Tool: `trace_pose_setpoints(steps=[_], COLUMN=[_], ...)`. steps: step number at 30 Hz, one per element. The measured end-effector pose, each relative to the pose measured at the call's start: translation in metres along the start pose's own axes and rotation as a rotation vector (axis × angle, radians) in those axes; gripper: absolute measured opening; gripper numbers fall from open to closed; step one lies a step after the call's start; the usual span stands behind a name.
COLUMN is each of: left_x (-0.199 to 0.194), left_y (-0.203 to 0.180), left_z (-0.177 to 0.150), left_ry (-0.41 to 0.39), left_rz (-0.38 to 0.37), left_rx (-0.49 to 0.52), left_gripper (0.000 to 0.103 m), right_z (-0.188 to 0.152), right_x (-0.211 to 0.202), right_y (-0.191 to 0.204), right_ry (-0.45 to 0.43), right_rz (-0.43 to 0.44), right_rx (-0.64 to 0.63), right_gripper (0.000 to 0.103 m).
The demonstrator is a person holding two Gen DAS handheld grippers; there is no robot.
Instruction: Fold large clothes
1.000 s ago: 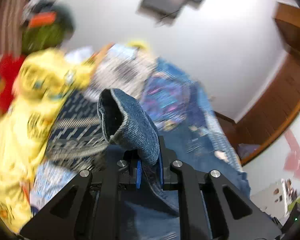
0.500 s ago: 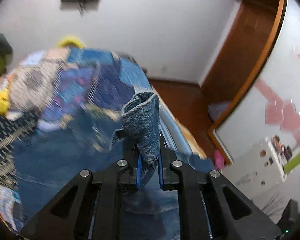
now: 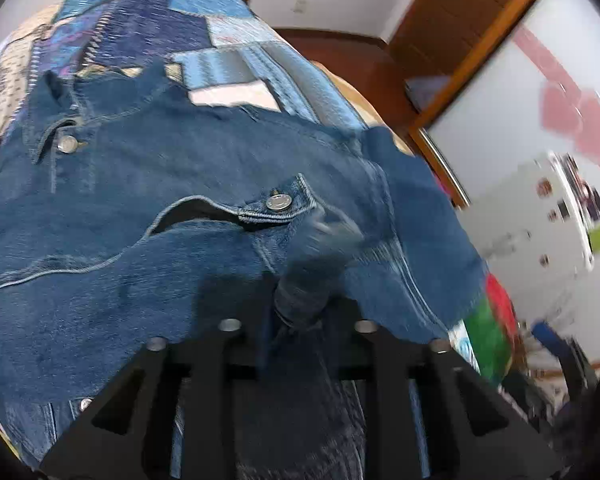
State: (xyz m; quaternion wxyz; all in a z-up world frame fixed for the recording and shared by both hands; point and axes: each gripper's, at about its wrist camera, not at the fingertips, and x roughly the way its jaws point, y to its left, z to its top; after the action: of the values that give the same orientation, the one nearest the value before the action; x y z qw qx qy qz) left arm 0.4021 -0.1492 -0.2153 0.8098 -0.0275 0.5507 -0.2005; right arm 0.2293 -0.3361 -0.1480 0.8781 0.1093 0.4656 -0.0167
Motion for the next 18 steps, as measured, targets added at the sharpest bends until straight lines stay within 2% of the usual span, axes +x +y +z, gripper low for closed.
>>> trace_pose_setpoints(steps=[1,3,5,7,8,11,14,16,18], left_x=[-0.002,-0.009,-0.024,-0.041,-0.049,-0.072,-0.093,-0.103,-0.112], left_y=[-0.003,-0.008,-0.011,-0.009,-0.005,0.016,0.047,0.068,0.091], left_z=[-0.004,-0.011,-0.017,-0.020,-0.019,-0.019,-0.025,-0.034,-0.046], left_ry=[0.008,0.006,-0.012,-0.038,-0.054,-0.116,-0.181,-0.206,-0.216], left_rz=[-0.013,-0.023,-0.034,-0.023,-0.010,0.059,0.168,0.228,0.280], left_rx=[0.018,0.046,0.072,0.077,0.076,0.071,0.039,0.006,-0.030], left_gripper=[0.042,0.052,0.055,0.064,0.065,0.068,0.074,0.083,0.083], right_z=[0.001,0.002,0.004,0.007,0.008,0.015,0.022,0.023,0.024], right_x=[0.002,0.005,0.007,0.009,0.009,0.010,0.015,0.023,0.033], right_y=[-0.003,-0.007,-0.011,-0.016,-0.019,-0.029,-0.044,-0.055,-0.065], right_ry=[0.006,0.015,0.027,0.035,0.039,0.047,0.065,0.096,0.128], right_rz=[0.005,0.016,0.031,0.048,0.055,0.078,0.084,0.077,0.092], right_rx=[0.009,0.022,0.036,0.047,0.050,0.064,0.088,0.108,0.145], right_gripper=[0.103,0.103,0.103,0.103,0.103,0.103,0.103,0.103,0.103])
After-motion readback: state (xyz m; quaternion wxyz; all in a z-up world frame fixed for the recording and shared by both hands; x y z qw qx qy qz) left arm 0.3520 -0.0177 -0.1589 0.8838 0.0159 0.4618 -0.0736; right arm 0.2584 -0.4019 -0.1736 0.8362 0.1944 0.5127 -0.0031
